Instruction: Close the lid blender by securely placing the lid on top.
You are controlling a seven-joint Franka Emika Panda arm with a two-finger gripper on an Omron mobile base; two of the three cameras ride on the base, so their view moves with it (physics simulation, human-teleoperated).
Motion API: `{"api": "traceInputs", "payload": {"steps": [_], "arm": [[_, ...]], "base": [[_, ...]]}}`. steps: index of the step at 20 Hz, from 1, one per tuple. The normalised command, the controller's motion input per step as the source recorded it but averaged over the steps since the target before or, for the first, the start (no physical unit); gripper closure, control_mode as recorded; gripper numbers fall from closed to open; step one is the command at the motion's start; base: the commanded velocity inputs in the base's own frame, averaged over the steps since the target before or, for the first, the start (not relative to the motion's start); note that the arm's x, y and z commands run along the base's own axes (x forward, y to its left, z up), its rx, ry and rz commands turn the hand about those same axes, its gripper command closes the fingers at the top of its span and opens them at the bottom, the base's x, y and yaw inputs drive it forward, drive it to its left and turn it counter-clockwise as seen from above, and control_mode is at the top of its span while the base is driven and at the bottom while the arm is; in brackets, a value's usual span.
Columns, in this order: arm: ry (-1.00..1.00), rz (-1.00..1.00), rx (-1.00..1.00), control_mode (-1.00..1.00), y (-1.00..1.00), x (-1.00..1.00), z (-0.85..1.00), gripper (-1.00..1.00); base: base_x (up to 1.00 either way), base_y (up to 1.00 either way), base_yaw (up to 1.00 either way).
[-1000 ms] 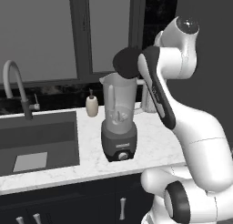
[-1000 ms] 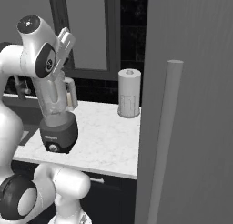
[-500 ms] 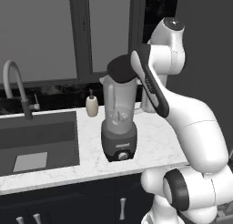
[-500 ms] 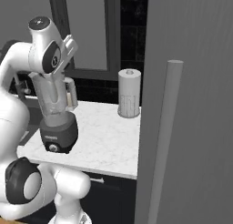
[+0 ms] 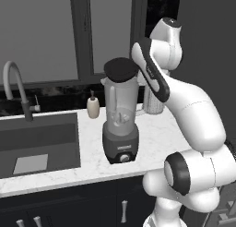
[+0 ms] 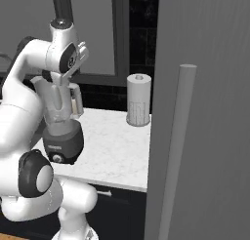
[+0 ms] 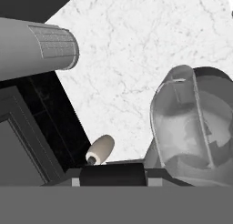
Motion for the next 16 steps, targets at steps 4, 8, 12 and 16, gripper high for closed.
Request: {"api": "traceInputs", "payload": {"steps": [4, 8, 12, 16], "arm": [[0.05, 0.06, 0.11, -1.0, 0.24, 0.09, -0.09, 1.0], [0.0, 0.14, 0.06, -1.0, 0.32, -0.04, -0.04, 1.0], [0.0, 0.17, 0.01, -1.0, 0.19, 0.0, -0.29, 1.0], [-0.01, 0.18, 0.0, -1.0, -0.01, -0.01, -0.39, 1.0]], "base": [[0.0, 0.0, 0.0], [0.0, 0.0, 0.0], [0.0, 0.0, 0.0], [0.0, 0.0, 0.0]]}}
